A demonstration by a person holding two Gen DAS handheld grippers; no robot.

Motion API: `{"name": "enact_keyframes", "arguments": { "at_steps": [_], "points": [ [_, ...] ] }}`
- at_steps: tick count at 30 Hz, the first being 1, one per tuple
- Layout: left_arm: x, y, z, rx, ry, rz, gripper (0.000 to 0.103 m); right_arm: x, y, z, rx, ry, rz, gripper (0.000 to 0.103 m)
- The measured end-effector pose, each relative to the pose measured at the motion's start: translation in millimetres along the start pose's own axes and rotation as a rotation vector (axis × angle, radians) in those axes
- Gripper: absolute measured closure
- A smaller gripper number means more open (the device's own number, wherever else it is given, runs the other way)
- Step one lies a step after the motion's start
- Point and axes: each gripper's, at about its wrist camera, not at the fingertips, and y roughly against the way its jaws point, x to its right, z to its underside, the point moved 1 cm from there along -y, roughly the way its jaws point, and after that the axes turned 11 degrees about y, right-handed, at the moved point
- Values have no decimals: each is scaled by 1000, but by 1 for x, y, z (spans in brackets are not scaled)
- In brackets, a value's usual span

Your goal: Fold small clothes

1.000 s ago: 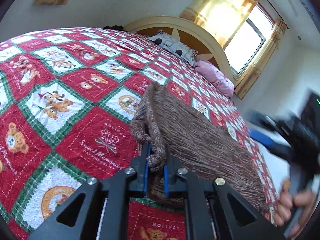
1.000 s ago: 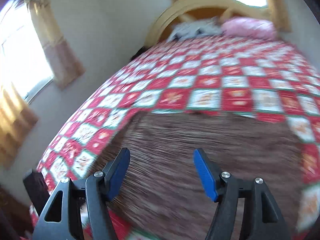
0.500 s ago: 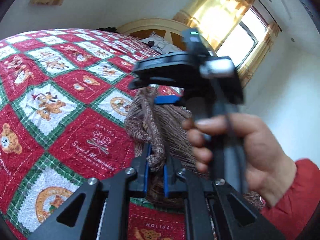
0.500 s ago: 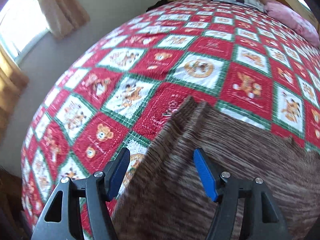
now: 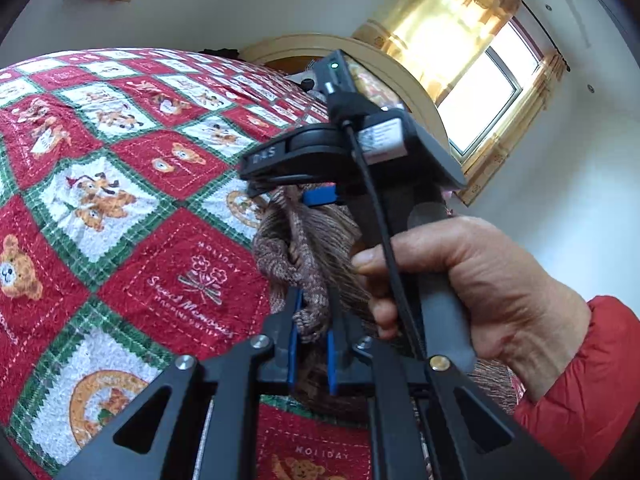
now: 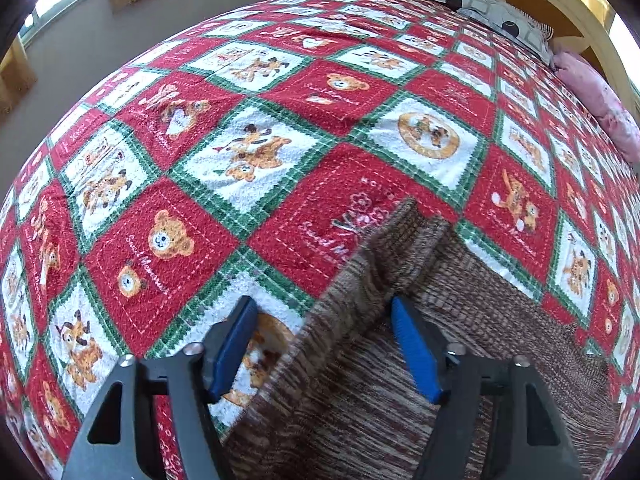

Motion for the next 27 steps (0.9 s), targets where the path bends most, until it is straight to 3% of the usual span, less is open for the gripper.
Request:
{"name": "enact_keyframes", "arguments": {
  "at_steps": [1, 3, 8, 16, 21, 27],
  "points": [
    [-1, -1, 0, -2, 0, -1, 92, 2, 1, 1, -1, -11, 10, 52],
    [-1, -2, -1, -7, 0, -1, 92, 12, 4, 4, 11, -57, 3, 75],
    [1, -8, -2, -29, -5, -16, 92, 42, 11, 17, 90, -216, -152, 89],
    [41, 1, -1, -21, -156, 26, 92, 81, 52, 42, 224, -362, -293, 92],
    [92, 5, 10, -13, -298, 81, 92, 124, 86, 70, 269, -380, -264, 92],
    [145, -13, 52, -79, -440, 151, 92, 179, 113, 117, 277, -415, -185, 94]
  ]
}}
